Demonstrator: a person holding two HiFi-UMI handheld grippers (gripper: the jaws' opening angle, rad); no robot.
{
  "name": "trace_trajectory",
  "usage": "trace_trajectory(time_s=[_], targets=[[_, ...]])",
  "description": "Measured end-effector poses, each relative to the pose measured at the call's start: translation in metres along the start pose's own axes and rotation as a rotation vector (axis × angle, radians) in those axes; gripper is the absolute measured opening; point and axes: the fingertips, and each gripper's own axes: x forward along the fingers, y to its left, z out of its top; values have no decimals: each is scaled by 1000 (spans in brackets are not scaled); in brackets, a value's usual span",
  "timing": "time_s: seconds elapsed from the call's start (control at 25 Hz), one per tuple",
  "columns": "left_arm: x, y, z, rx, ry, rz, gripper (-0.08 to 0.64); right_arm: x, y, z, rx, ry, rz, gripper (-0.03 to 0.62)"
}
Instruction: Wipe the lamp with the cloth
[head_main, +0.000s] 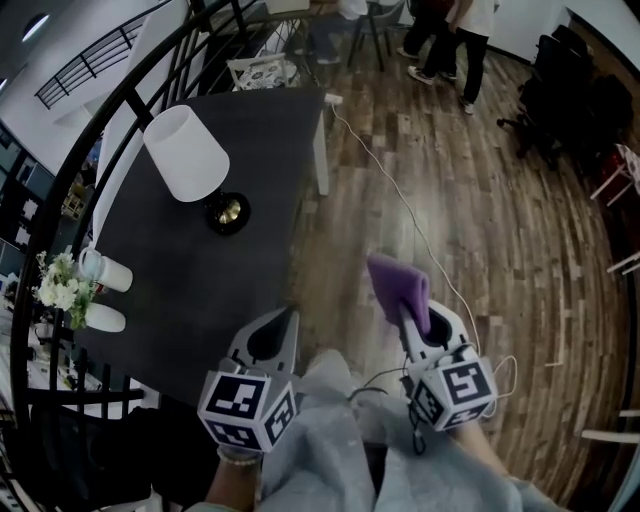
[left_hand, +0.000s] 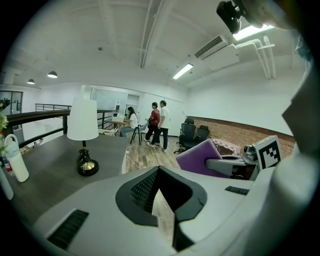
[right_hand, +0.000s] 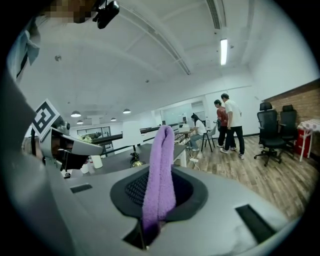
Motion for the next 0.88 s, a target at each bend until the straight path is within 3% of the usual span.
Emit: trace_trajectory(time_s=[0.44, 0.88], targets=[[73, -6, 21, 30, 9, -74, 2, 33, -50, 10, 0, 13, -52, 51], [180, 31, 70, -3, 21, -96, 2, 133, -98, 49, -14, 38, -29, 51]])
